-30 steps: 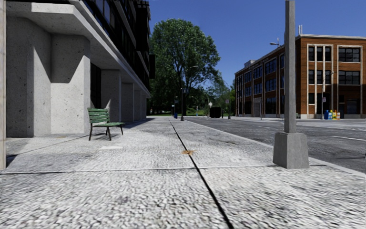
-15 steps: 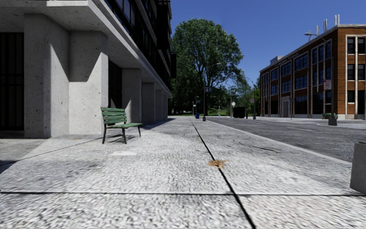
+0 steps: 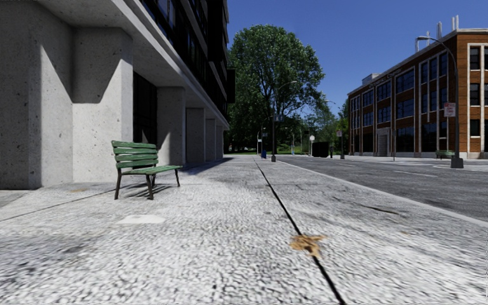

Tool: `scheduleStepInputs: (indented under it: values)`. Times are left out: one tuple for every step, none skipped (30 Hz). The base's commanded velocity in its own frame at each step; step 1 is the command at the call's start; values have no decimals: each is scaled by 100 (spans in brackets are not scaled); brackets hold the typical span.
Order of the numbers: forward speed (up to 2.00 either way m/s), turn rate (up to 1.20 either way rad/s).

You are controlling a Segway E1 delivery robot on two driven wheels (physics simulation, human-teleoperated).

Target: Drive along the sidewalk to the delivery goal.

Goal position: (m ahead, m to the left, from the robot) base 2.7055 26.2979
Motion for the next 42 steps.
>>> scheduleStepInputs:
  values:
    - [166, 44]
    - [166, 59]
    - [166, 65]
    - [166, 67]
    - [166, 67]
    - [166, 68]
    - [166, 68]
    - [166, 68]
    - [166, 68]
    - [166, 68]
    - [166, 68]
    - [166, 68]
    - [166, 68]
    - [166, 68]
    - [166, 68]
    - [166, 68]
    - [166, 68]
    - [166, 68]
    - [166, 68]
    - [166, 68]
    - [166, 68]
    - [166, 68]
    - [166, 68]
    - [166, 68]
    - [166, 68]
    - [166, 68]
    - [166, 68]
    - [166, 68]
    - [166, 68]
    - [166, 68]
    - [166, 68]
    - [166, 68]
    - [166, 68]
    - [167, 68]
    - [167, 68]
    - [167, 68]
    - [167, 68]
    - [167, 68]
    - [167, 68]
    - [167, 68]
    - [167, 68]
    - [167, 68]
